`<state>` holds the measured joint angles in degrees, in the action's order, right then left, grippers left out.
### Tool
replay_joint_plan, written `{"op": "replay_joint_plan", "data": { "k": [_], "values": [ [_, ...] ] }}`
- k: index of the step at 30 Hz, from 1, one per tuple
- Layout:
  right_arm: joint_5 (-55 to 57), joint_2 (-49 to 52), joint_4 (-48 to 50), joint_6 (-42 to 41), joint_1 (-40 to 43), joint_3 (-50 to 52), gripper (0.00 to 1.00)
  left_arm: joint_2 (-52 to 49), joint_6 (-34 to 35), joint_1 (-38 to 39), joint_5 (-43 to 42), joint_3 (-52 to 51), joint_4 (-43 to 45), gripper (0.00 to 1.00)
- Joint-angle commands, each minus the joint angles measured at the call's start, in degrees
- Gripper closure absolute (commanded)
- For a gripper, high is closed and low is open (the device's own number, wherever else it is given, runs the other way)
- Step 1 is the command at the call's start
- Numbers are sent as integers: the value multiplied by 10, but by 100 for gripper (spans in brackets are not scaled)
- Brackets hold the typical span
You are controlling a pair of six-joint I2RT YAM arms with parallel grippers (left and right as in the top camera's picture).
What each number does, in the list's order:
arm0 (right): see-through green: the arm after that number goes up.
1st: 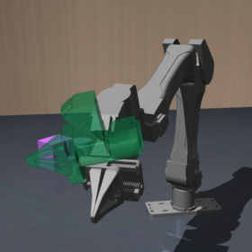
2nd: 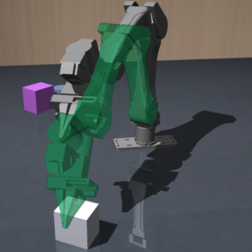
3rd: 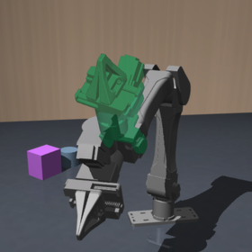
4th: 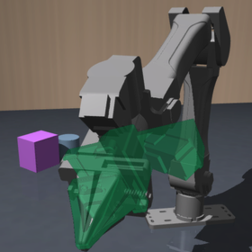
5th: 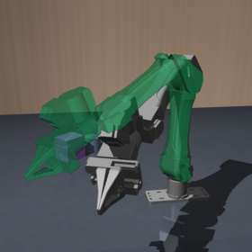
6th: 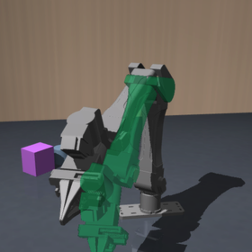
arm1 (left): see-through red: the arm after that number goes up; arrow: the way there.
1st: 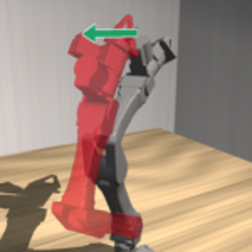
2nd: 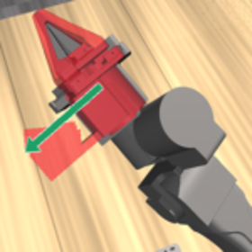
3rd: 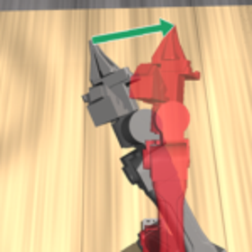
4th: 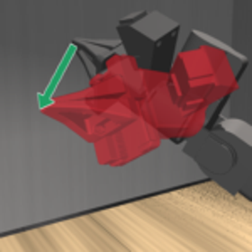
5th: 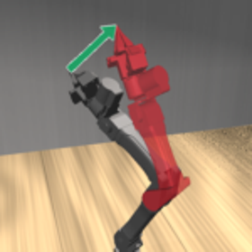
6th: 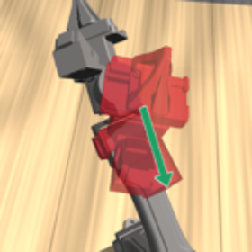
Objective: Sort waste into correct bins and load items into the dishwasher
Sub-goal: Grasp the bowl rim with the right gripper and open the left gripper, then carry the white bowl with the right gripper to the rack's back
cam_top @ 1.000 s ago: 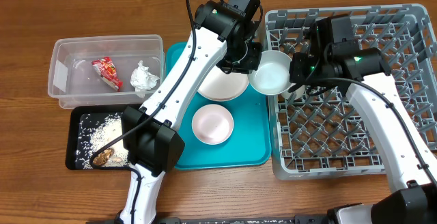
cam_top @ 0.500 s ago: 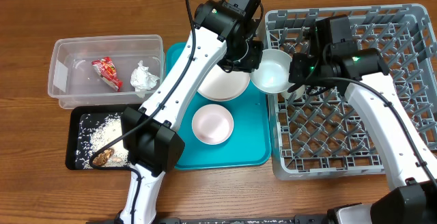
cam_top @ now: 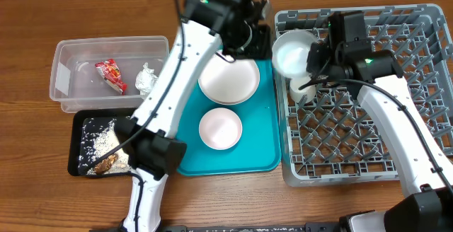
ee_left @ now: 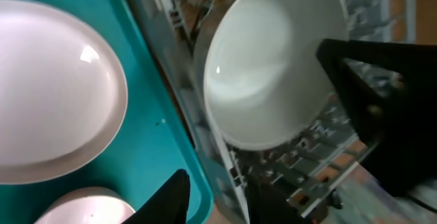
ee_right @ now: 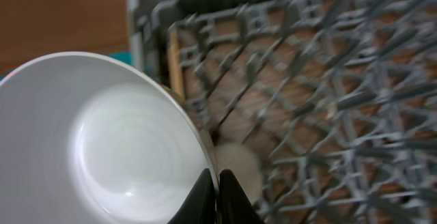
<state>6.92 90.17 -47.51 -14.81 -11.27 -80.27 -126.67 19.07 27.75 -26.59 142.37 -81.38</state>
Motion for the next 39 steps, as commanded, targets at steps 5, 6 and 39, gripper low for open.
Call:
{"op": "replay_joint_plan", "data": {
  "k": [5, 6, 39],
  "values": [
    [270, -3, 71, 3, 2, -3, 96, 2, -11, -32, -49, 48, -23, 0],
    [300, -3, 82, 3, 2, -3, 96, 2, -11, -33, -45, 48, -28, 0],
    [518, 151, 392, 318, 167, -3, 96, 2, -11, -33, 62, 48, -28, 0]
  ]
}}
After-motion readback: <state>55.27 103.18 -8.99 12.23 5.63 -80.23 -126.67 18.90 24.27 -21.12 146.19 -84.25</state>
